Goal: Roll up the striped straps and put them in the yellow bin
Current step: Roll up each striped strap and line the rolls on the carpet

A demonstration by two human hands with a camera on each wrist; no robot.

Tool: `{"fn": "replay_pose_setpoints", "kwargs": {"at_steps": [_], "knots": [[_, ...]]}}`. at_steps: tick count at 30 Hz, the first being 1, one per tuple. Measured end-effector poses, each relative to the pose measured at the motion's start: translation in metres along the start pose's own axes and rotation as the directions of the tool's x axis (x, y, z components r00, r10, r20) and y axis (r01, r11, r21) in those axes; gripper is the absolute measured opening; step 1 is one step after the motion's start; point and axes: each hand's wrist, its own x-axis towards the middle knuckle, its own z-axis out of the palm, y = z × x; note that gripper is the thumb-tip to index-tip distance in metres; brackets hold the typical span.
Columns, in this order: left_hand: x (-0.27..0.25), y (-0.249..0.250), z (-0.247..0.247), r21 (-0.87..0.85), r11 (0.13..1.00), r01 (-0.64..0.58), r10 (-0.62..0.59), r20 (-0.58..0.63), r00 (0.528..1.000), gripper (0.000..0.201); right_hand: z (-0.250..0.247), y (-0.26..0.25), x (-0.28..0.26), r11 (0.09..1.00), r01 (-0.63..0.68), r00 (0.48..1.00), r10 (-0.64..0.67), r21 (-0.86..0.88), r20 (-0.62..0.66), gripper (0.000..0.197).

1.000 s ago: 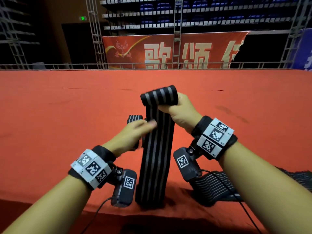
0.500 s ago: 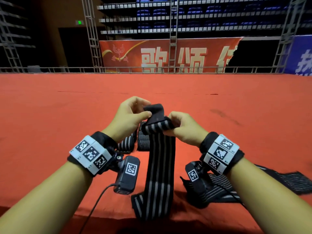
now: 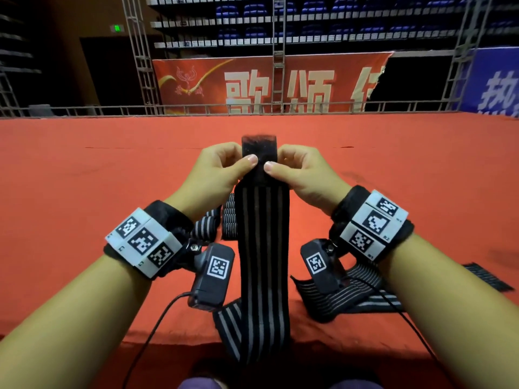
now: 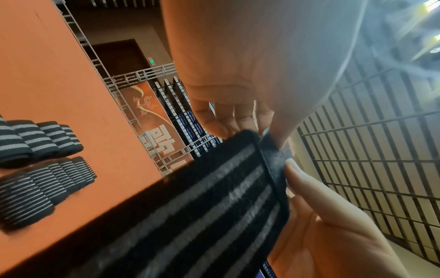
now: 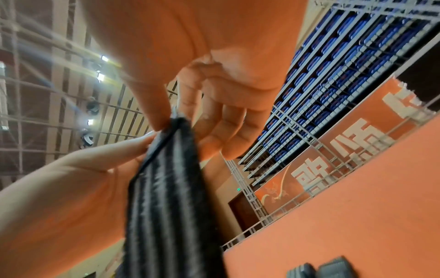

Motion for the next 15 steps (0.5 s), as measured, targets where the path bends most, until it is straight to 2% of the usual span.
{"fn": "replay_pose_setpoints", "kwargs": {"at_steps": [3, 5, 7, 9, 11, 13, 15], "knots": [[-0.006, -0.011, 0.011, 0.054, 0.998, -0.021, 0.022, -0.017, 1.0, 0.048, -0.011, 0.007, -0.013, 0.982, -0.119, 0.989, 0.13, -0.145, 0.073, 0.011], [-0.01, -0.026, 0.02, 0.092, 0.996, 0.003, -0.002, -0.014, 1.0, 0.044, -0.022, 0.023, -0.025, 0.927, -0.237, 0.96, 0.269, -0.292, 0.076, 0.018], [-0.014, -0.043, 0.03, 0.108, 0.992, 0.064, -0.066, 0.014, 0.998, 0.044, -0.036, 0.045, -0.039, 0.81, -0.311, 0.922, 0.385, -0.497, 0.051, 0.022], [-0.017, -0.06, 0.043, 0.118, 0.985, 0.123, -0.129, 0.045, 0.991, 0.04, -0.05, 0.069, -0.056, 0.641, -0.353, 0.866, 0.5, -0.682, 0.022, 0.022], [-0.016, -0.076, 0.058, 0.102, 0.979, 0.175, -0.183, 0.075, 0.98, 0.033, -0.058, 0.088, -0.075, 0.496, -0.356, 0.792, 0.609, -0.792, 0.026, 0.031], [-0.015, -0.086, 0.072, 0.098, 0.976, 0.194, -0.204, 0.105, 0.973, 0.028, -0.058, 0.103, -0.091, 0.391, -0.297, 0.727, 0.684, -0.871, 0.059, 0.049], [-0.013, -0.092, 0.083, 0.106, 0.976, 0.19, -0.202, 0.12, 0.972, 0.031, -0.055, 0.116, -0.1, 0.356, -0.229, 0.702, 0.705, -0.906, 0.099, 0.055]]}}
